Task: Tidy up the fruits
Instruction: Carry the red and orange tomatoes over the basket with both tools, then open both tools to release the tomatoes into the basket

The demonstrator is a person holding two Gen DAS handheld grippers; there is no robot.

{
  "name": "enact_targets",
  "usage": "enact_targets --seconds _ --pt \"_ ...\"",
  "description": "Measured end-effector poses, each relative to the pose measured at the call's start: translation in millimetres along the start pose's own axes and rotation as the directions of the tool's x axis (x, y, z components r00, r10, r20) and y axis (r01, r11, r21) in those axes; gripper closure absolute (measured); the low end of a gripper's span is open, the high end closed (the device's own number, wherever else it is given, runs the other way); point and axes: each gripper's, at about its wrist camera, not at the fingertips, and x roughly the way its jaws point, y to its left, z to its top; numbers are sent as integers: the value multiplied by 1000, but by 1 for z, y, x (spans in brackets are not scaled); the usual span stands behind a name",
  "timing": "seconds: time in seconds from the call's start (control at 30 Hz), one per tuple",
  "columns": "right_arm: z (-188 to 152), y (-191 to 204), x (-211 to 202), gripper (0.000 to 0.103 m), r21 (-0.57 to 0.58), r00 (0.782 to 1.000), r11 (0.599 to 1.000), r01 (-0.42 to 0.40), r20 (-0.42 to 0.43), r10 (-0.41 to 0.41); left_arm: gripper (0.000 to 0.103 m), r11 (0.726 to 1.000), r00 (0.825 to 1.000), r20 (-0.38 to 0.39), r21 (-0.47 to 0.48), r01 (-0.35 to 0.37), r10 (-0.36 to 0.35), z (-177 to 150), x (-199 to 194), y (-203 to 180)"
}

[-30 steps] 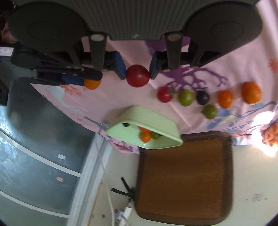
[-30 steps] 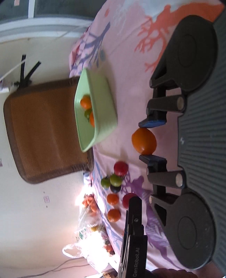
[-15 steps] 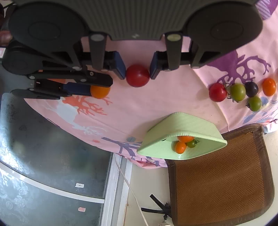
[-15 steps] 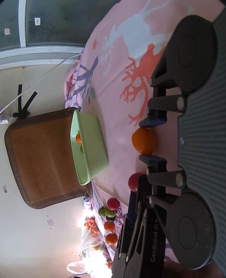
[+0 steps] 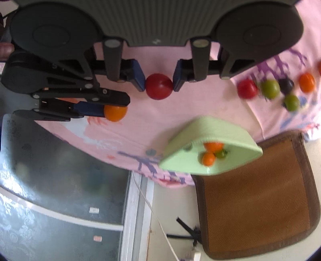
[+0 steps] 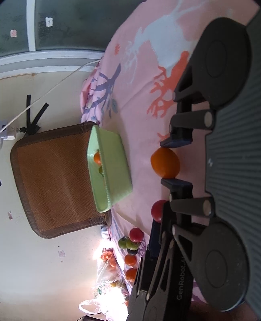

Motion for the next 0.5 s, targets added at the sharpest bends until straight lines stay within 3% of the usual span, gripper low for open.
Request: enact_targets --seconds 0.13,0.27,0.5 --pt "33 -5 13 68 -8 996 1000 -20 82 21 72 998 997 67 -40 -40 42 43 2 29" --pt "65 -14 46 68 4 990 1000 -10 142 9 72 991 994 70 -109 -71 79 78 30 64" --pt "83 -18 111 67 -3 996 1000 29 85 -28 71 974 989 1 -173 -144 146 99 85 97"
